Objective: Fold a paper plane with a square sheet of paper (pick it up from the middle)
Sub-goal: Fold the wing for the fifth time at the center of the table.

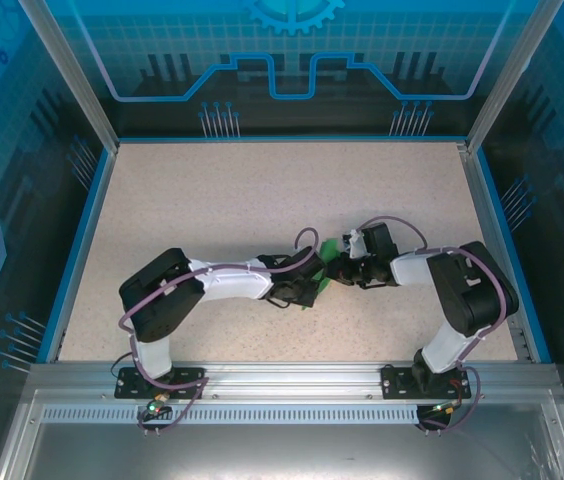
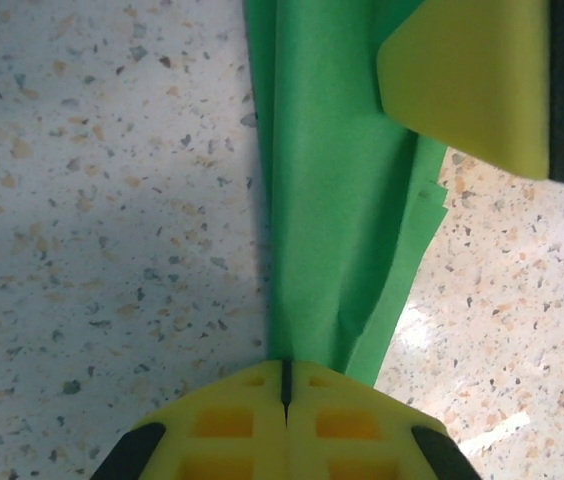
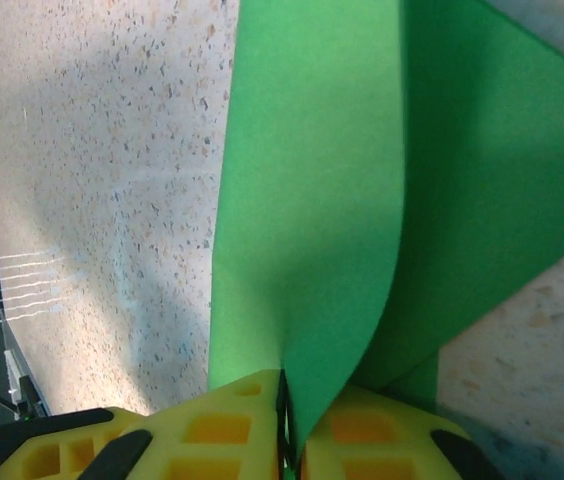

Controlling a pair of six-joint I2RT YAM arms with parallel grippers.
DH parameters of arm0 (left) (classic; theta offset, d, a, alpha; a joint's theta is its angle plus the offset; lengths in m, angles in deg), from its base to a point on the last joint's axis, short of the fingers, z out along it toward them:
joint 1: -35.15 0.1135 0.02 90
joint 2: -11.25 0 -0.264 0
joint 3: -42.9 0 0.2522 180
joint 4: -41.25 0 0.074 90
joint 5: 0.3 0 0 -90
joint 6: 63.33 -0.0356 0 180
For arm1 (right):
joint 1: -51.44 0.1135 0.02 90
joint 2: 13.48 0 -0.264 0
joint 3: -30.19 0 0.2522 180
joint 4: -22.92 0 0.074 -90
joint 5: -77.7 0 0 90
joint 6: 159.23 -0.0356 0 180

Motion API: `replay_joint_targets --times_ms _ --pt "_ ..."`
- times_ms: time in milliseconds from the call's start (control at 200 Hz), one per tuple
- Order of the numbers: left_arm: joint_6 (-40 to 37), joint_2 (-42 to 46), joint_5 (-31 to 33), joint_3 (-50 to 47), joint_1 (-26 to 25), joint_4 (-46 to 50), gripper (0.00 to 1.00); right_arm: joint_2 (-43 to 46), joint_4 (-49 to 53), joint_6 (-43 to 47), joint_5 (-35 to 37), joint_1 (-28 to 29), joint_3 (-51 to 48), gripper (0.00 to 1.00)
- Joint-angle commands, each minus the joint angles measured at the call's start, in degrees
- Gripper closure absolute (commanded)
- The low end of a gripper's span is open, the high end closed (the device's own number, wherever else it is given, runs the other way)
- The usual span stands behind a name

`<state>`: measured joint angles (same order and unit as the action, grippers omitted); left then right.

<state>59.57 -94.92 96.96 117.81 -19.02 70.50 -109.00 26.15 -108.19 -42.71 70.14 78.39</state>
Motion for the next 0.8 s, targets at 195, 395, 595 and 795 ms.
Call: replay_joint_targets --times_ms 195,395,595,795 --pt "-0.99 -6.15 2.18 -2.08 -0.76 2.52 1.0 10.16 16.74 4.45 7.64 -0.58 0.72 0.76" --pt "-1.79 -6.11 2.14 -2.34 -0.76 2.02 1.0 16.07 22.99 4.84 8.35 -0.07 1.77 0.78" --pt "-2.44 -5.72 2.06 -3.28 -1.16 0.15 1.0 15.83 14.88 -0.52 3.21 1.78 1.51 0.88" --pt "-2.83 -5.21 2.23 -4.31 -1.55 -1.03 1.0 8.44 5.18 -5.49 0.92 2.83 1.68 0.95"
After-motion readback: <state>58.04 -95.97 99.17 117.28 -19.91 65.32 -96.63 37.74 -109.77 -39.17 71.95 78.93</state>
